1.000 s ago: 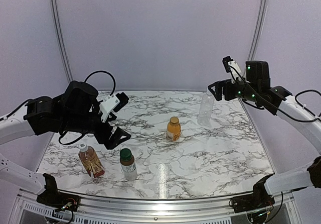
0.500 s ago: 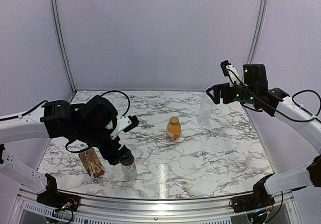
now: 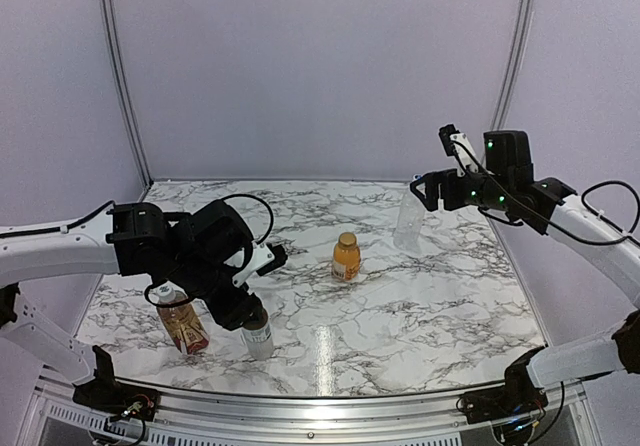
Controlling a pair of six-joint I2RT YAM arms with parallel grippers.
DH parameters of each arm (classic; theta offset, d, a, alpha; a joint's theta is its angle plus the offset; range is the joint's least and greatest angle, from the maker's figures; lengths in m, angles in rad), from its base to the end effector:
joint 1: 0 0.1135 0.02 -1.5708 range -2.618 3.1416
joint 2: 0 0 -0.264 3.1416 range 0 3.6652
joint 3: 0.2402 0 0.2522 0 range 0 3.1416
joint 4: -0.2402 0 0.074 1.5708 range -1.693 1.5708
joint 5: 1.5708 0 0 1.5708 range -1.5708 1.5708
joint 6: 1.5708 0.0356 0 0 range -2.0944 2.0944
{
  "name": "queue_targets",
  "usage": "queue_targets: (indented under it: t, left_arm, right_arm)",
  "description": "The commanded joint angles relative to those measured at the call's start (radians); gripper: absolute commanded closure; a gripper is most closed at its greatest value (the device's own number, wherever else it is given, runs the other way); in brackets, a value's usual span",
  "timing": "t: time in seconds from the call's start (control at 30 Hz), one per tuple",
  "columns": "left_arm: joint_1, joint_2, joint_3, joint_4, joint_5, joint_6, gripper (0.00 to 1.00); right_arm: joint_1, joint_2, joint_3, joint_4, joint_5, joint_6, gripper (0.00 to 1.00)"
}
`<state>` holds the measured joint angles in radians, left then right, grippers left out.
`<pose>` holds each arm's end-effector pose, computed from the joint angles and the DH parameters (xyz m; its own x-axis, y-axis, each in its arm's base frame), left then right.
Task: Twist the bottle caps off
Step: Pick up the plastic bottle from the center of the board, then pass from the left arm to the right
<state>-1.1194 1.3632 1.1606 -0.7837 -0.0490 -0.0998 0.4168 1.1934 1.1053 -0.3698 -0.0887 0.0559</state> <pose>0.1229 -0.2494 0.2899 -0.4504 0.7009 -0.5531 0.8463 0.5325 -0.0143 0.2458 0.1123 0.3487 -0.4302 -0.1296 -0.8934 -0.4526 0.8873 0.0892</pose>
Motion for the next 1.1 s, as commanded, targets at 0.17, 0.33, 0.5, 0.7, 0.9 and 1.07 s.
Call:
queue_targets:
  t: [0.17, 0.33, 0.5, 0.7, 0.9, 1.07]
  left_arm:
    - [-0.005, 0.021, 0.042, -0.026, 0.026, 0.004, 0.56]
    - [-0.005, 0.022, 0.065, -0.026, 0.038, 0.012, 0.70]
    - [-0.005, 0.025, 0.124, 0.006, 0.044, 0.023, 0.78]
    - [0.002, 0.059, 0.239, 0.080, 0.085, 0.029, 0.77]
    - [0.042, 0.133, 0.385, 0.119, 0.190, 0.007, 0.76]
    - [0.084, 0.189, 0.486, 0.127, 0.292, -0.042, 0.76]
  right_arm:
    - [0.007, -0.025, -0.007, -0.011, -0.015, 0.008, 0.02]
    - [0.008, -0.031, -0.009, -0.010, -0.041, -0.003, 0.01]
    - [0.009, -0.076, -0.044, 0.032, -0.130, -0.023, 0.02]
    - [0.016, -0.174, -0.130, 0.128, -0.303, -0.028, 0.02]
    - [0.109, -0.246, -0.212, 0.223, -0.386, -0.050, 0.02]
    - [0.230, -0.264, -0.226, 0.241, -0.385, -0.097, 0.02]
